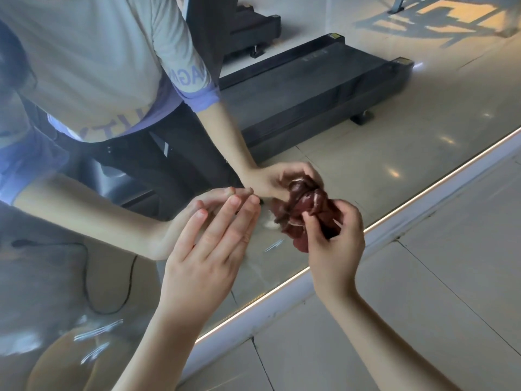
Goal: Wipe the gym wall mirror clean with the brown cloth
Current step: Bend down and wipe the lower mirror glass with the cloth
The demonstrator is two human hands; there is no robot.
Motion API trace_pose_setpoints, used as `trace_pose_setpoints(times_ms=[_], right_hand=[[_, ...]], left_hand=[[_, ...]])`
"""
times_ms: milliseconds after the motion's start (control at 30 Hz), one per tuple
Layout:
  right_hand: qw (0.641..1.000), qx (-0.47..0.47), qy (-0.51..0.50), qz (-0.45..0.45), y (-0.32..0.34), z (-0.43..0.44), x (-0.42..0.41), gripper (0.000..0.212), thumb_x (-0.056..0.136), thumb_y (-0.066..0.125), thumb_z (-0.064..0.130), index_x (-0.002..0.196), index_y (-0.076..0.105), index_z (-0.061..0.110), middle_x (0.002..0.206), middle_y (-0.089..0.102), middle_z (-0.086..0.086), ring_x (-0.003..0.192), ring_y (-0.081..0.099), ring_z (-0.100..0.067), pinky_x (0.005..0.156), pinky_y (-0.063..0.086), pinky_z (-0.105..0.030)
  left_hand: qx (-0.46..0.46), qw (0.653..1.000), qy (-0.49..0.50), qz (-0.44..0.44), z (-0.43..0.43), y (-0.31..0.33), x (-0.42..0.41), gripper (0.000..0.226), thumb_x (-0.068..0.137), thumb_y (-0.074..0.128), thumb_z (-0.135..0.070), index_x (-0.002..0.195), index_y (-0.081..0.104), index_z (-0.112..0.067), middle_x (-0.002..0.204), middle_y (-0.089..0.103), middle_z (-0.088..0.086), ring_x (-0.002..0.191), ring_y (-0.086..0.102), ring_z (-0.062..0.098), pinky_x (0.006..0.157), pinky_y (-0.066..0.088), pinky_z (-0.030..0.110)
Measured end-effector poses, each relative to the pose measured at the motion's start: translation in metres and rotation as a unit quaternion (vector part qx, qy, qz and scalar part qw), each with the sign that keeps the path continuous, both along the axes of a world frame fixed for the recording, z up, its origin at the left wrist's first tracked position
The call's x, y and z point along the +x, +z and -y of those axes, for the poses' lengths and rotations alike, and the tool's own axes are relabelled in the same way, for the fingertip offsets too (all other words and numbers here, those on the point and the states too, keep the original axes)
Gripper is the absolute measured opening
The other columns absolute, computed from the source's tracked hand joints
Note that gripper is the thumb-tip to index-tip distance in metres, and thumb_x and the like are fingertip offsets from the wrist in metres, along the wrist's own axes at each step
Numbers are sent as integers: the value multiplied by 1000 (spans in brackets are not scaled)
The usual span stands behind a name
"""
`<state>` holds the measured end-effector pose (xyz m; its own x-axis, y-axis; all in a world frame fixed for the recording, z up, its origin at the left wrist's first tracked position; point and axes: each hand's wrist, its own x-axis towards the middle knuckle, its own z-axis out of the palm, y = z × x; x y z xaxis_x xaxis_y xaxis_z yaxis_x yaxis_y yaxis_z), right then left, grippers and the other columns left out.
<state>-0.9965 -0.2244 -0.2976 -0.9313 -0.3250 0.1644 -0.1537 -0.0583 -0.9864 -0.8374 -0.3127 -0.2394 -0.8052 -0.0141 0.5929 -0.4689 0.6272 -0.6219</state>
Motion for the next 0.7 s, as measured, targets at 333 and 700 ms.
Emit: trace_pose_setpoints(times_ms=[333, 700], right_hand=[[993, 32, -52, 100, -16, 6, 18, 18, 88, 69, 6, 104, 66, 13, 101, 67, -8, 93, 66, -21, 78, 53, -25], [967, 74, -71, 231, -21, 12, 35, 16, 87, 69, 14, 78, 59, 22, 89, 68, -3, 91, 66, -25, 81, 56, -42]], left_hand=[[-6, 1000, 0, 13, 2, -2, 6, 65, 87, 65, -16, 148, 46, -7, 161, 29, 4, 155, 9, 19, 126, 8, 38], [1, 1000, 3, 27, 1, -3, 15, 61, 89, 59, -14, 149, 45, -8, 158, 32, -1, 151, 19, 18, 126, 7, 37]])
